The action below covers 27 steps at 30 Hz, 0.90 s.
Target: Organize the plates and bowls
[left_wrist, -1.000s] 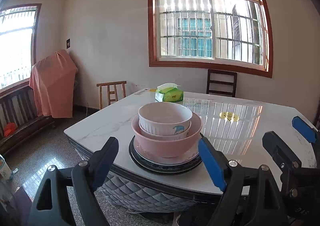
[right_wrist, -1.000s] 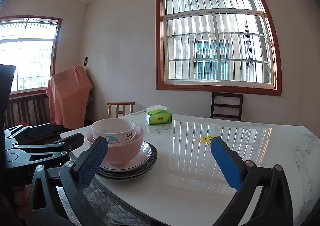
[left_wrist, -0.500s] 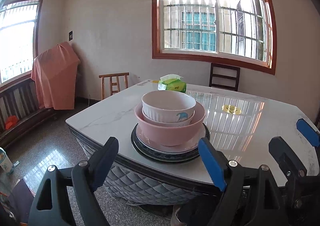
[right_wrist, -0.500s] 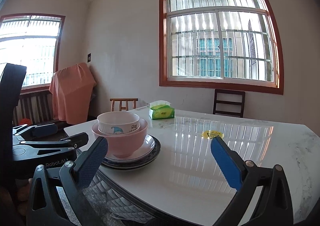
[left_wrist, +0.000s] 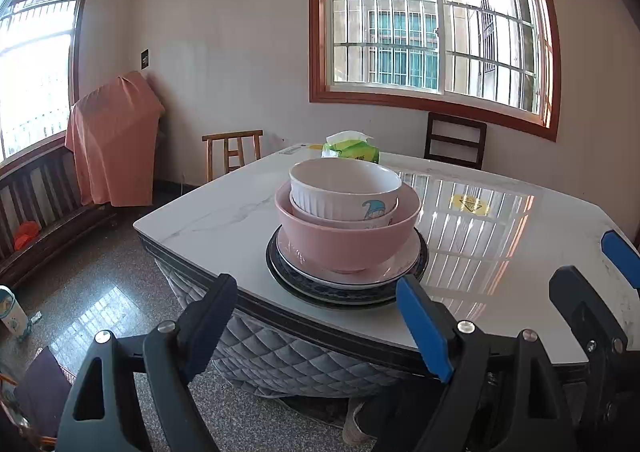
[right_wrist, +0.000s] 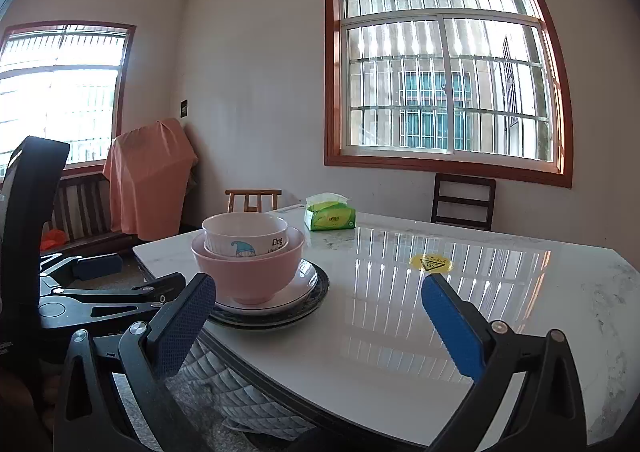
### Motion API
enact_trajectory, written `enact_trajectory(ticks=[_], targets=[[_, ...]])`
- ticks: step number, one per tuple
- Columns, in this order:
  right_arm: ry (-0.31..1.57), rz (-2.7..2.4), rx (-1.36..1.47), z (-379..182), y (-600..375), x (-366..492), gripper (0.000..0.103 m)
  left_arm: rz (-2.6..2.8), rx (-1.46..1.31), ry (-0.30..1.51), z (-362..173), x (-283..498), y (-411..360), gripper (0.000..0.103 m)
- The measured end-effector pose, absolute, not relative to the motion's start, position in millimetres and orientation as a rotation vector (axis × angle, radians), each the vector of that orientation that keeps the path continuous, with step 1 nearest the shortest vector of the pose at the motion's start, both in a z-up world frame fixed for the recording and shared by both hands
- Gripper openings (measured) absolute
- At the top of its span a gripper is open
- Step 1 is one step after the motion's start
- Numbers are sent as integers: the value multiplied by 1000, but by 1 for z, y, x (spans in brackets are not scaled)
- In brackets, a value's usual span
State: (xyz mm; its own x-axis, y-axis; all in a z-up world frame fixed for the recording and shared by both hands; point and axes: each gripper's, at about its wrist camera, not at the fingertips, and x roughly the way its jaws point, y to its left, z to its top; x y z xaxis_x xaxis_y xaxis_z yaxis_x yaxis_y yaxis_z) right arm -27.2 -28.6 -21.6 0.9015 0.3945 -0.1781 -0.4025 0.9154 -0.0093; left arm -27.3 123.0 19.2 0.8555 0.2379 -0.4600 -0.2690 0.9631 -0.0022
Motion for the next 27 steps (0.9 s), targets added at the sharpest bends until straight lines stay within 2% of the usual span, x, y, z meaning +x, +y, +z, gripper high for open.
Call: enact_trajectory(ticks=[27], targets=[[243, 417, -16, -29, -44, -21, 102, 263, -40, 514, 10, -21, 109, 84]])
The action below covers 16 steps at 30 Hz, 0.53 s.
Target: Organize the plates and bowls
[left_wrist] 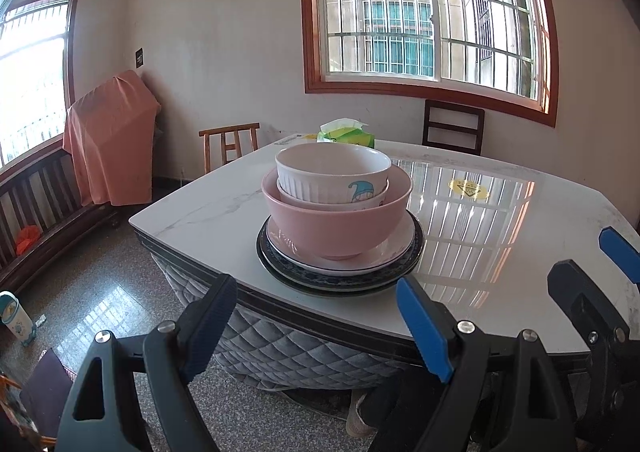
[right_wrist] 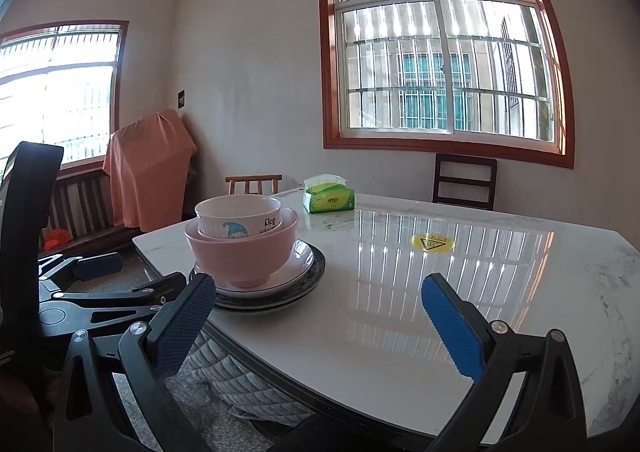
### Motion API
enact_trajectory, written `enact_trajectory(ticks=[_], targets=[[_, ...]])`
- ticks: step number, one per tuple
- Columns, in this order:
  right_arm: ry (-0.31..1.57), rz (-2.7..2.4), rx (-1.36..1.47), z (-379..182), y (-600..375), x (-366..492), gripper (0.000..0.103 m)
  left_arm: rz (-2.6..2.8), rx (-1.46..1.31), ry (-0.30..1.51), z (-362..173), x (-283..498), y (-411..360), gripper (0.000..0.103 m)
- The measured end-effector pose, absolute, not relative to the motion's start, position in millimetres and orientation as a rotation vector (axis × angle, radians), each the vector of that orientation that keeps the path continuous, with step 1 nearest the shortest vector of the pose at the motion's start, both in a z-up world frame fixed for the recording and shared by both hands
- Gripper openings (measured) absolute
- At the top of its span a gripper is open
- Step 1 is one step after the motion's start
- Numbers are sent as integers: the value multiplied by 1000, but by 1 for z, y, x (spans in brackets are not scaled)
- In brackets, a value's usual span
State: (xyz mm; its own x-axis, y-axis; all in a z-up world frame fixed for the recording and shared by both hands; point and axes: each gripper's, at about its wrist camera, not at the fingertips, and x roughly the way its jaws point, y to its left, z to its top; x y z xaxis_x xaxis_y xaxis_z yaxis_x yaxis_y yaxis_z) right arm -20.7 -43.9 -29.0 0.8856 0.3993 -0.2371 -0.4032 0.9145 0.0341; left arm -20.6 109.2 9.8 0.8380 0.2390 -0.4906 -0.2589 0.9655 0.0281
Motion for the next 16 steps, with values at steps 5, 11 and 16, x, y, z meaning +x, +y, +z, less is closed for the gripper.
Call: enact_trajectory(ticks=[5, 11, 16], targets=[[253, 399, -7, -31, -52, -17, 102, 254, -30, 532, 7, -16, 104, 84], [282, 330, 7, -29, -85, -2, 102, 277, -7, 499, 7, -14, 97, 84], [414, 151, -53, -33, -143, 47, 102, 269, -12, 507, 10, -9, 94, 84]])
